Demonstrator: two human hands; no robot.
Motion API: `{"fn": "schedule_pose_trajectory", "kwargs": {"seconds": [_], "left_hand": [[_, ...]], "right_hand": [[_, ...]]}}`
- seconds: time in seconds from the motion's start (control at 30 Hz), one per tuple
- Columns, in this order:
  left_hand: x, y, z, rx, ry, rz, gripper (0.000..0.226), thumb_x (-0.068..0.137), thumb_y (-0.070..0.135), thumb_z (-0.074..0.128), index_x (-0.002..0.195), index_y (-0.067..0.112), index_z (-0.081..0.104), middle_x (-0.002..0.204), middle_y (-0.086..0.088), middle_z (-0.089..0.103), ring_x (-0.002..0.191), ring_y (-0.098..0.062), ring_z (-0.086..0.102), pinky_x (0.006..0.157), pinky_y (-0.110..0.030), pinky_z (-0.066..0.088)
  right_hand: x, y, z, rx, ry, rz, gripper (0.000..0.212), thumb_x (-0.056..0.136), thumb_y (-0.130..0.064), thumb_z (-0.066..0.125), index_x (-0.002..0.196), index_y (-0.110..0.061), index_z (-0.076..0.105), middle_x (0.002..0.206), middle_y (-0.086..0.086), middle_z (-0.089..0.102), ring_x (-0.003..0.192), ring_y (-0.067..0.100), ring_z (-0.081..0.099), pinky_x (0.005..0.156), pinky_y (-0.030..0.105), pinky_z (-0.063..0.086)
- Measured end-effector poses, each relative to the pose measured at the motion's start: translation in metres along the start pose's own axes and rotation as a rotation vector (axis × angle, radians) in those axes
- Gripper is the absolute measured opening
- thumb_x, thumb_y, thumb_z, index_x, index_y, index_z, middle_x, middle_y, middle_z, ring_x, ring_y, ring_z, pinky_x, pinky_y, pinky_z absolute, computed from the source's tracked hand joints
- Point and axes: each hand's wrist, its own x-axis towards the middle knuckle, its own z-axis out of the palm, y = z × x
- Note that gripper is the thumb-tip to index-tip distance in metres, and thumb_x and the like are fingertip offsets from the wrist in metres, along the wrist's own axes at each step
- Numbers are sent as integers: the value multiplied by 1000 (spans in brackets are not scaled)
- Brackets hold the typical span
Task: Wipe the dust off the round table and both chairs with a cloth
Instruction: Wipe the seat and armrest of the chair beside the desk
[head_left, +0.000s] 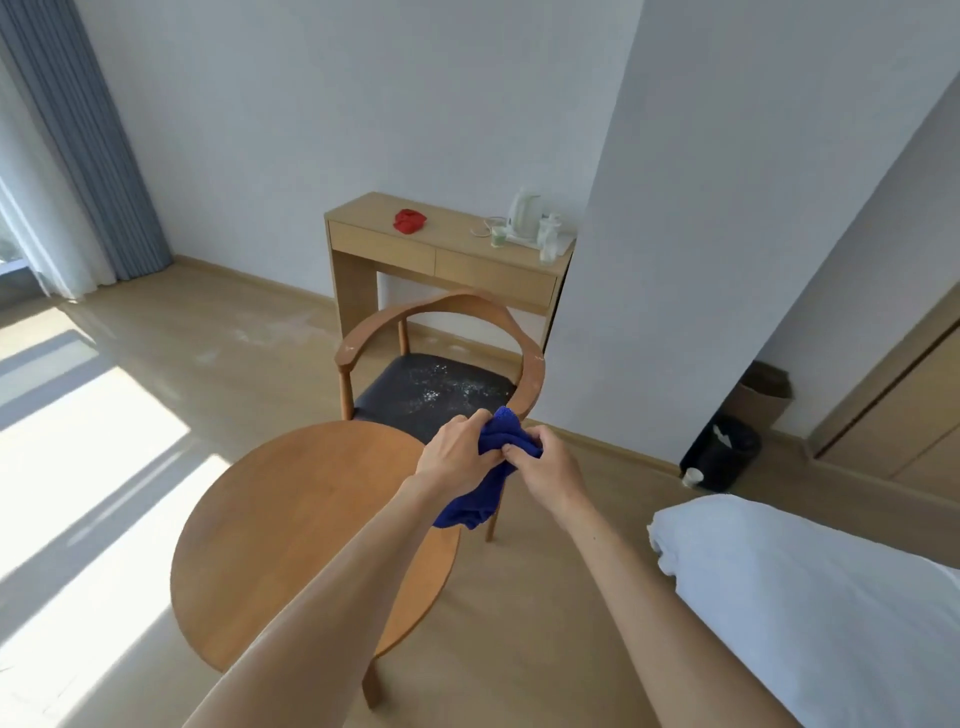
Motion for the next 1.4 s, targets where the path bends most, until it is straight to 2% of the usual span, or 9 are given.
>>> {"fn": "schedule_pose_trajectory", "kwargs": {"seconds": [0.13, 0.4, 0.57, 0.83, 0.97, 1.07, 1.17, 1.27, 1.4], "left_hand": [[60, 13, 20, -27, -37, 33, 32, 92, 30, 56, 120, 15, 50, 108, -9, 56, 95, -24, 55, 81, -35, 48], [188, 48, 76, -14, -55, 41, 36, 92, 32, 57, 122, 15, 49, 109, -10, 57, 95, -27, 57, 82, -38, 50], [270, 68, 106, -1, -39, 11, 40, 91, 30, 58, 127, 14, 48, 111, -11, 57, 98, -30, 57, 81, -38, 49], [378, 67, 143, 3, -51, -60, 35, 90, 31, 59, 120, 14, 50, 104, -7, 55, 92, -27, 56, 79, -38, 49], [436, 52, 154, -26, -69, -78, 33, 88, 29, 60, 117, 14, 50, 99, -5, 55, 87, -24, 53, 73, -34, 44], [485, 36, 160, -88, -79, -85, 34, 83, 30, 65, 109, 15, 50, 99, -5, 58, 88, -22, 52, 71, -29, 39], [537, 23, 159, -135, -84, -91, 43, 75, 34, 72, 106, 16, 48, 104, -5, 57, 92, -22, 52, 75, -30, 40], [577, 14, 154, -200, -74, -126, 52, 70, 38, 78, 103, 18, 44, 109, -3, 55, 94, -19, 53, 74, -28, 42], [617, 10, 136, -408, -89, -253, 50, 65, 26, 71, 103, 15, 41, 115, -5, 48, 92, -28, 62, 70, -42, 58]], "right_hand": [[50, 11, -27, -9, 46, 20, 13, 91, -29, 60, 103, -26, 54, 93, -14, 61, 83, 1, 57, 58, 15, 38], [178, 54, -89, 9, 79, 31, 19, 86, -26, 64, 102, -22, 55, 94, -8, 62, 86, 10, 60, 68, 23, 49], [261, 74, -129, 64, 42, 0, 25, 84, -31, 70, 102, -29, 52, 94, -18, 59, 84, 2, 58, 59, 14, 41], [376, 100, -157, 98, -52, 42, 29, 83, -29, 72, 102, -23, 51, 95, -10, 60, 84, 4, 59, 58, 13, 41], [436, 105, -159, 82, -122, 23, 28, 82, -32, 74, 93, -25, 50, 92, -9, 60, 82, 4, 59, 59, 14, 42], [490, 105, -163, -2, -151, -45, 23, 83, -25, 72, 84, -22, 49, 85, -7, 60, 77, 10, 58, 62, 21, 46], [545, 96, -170, -71, -205, -102, 17, 83, -17, 69, 82, -17, 52, 81, -5, 61, 79, 19, 59, 72, 35, 53], [593, 86, -179, -123, -271, -147, 16, 81, -8, 65, 79, -15, 51, 77, -7, 61, 74, 16, 56, 71, 34, 49], [642, 67, -184, -87, -343, -144, 22, 81, 3, 57, 76, -16, 51, 73, -7, 60, 70, 15, 55, 67, 28, 46]]}}
